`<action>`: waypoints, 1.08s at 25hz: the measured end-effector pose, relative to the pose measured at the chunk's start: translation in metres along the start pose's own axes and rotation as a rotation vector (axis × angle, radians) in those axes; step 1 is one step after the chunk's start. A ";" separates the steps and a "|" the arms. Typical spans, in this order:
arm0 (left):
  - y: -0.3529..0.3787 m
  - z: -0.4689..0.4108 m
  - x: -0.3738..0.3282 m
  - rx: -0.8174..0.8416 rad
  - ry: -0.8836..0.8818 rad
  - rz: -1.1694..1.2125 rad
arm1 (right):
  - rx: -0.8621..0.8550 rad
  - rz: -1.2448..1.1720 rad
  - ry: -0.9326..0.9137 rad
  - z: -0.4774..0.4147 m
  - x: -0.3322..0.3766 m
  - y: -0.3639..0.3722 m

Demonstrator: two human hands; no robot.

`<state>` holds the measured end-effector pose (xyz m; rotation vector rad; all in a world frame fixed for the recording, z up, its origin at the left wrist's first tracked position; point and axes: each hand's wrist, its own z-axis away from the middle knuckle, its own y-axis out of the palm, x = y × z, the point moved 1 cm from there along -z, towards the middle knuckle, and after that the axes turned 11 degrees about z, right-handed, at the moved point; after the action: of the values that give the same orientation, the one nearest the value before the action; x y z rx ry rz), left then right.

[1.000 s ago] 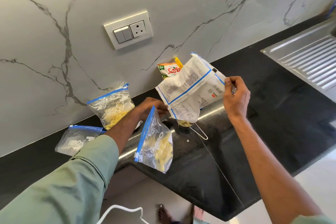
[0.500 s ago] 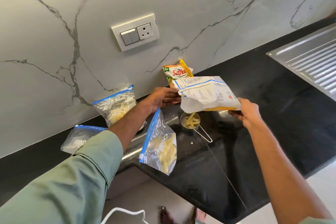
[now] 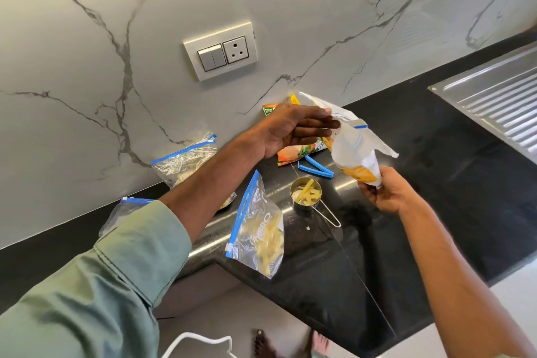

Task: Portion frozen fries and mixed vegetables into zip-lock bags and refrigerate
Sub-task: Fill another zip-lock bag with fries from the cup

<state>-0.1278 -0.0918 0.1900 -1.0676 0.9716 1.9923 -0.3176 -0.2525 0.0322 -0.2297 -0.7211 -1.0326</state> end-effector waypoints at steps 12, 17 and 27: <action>-0.114 0.024 -0.001 -0.600 0.259 -0.246 | 0.055 0.144 -0.292 0.000 -0.022 0.057; -0.206 0.020 0.028 -0.780 0.223 -0.472 | -0.118 1.028 -0.299 -0.006 -0.048 0.053; -0.122 0.131 0.103 -0.604 0.149 -0.314 | 0.062 0.850 -0.163 0.014 -0.083 0.057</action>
<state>-0.1226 0.1005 0.1152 -1.5957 0.2290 1.9980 -0.3008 -0.1584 -0.0017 -0.5162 -0.7006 -0.1823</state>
